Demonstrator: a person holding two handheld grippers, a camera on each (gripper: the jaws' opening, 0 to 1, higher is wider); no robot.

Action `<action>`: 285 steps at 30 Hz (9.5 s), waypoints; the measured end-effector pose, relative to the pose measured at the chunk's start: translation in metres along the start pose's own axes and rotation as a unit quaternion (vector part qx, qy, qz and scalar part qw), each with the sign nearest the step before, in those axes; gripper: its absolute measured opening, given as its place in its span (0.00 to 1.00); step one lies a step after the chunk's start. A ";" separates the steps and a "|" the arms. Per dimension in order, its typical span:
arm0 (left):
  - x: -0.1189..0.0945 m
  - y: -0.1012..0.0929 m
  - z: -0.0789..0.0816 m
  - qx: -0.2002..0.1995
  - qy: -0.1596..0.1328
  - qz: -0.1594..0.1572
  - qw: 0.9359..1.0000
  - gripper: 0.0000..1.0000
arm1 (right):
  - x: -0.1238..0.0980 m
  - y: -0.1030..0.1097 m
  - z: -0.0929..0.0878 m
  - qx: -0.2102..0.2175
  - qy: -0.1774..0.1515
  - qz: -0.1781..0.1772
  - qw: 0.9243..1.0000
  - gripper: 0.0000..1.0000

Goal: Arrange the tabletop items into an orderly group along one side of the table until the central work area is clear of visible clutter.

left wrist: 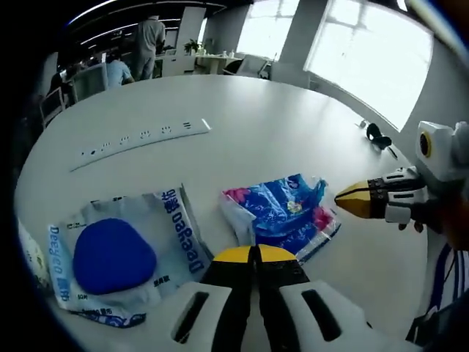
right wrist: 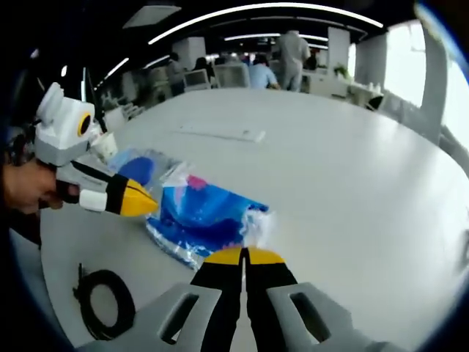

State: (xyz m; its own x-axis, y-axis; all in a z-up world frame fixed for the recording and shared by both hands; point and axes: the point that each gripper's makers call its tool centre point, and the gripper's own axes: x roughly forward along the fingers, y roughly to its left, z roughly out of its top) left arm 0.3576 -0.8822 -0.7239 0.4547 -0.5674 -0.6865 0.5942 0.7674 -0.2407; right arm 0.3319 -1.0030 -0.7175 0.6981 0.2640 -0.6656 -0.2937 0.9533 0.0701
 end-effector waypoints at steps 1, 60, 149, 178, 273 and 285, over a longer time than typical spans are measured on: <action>0.000 0.001 0.001 0.000 0.000 0.001 1.000 0.00 | 0.001 0.000 0.001 0.000 -0.001 0.000 1.000 0.00; -0.046 0.004 0.024 0.131 -0.051 0.018 0.990 0.43 | -0.022 0.000 0.020 -0.005 -0.055 -0.026 0.998 0.32; -0.141 -0.021 -0.082 0.081 -0.023 0.022 0.996 0.63 | -0.086 0.096 -0.032 -0.014 -0.039 0.051 0.998 0.43; -0.125 -0.037 -0.131 0.027 0.039 0.003 0.999 0.28 | -0.076 0.126 -0.066 -0.007 0.005 0.092 0.996 0.24; -0.140 -0.020 -0.125 -0.002 0.094 -0.006 0.996 0.05 | -0.063 0.172 -0.063 0.038 0.080 0.086 0.992 0.00; -0.154 0.002 -0.120 -0.015 0.090 0.005 0.996 0.05 | -0.054 0.192 -0.047 0.043 0.076 0.102 0.991 0.00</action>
State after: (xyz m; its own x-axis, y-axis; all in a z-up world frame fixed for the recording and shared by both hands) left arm 0.2097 -0.7573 -0.7010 0.3331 -0.4985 -0.8004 0.5691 0.7831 -0.2509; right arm 0.2069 -0.8410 -0.7032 0.5224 0.4331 -0.7345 -0.3564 0.8935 0.2734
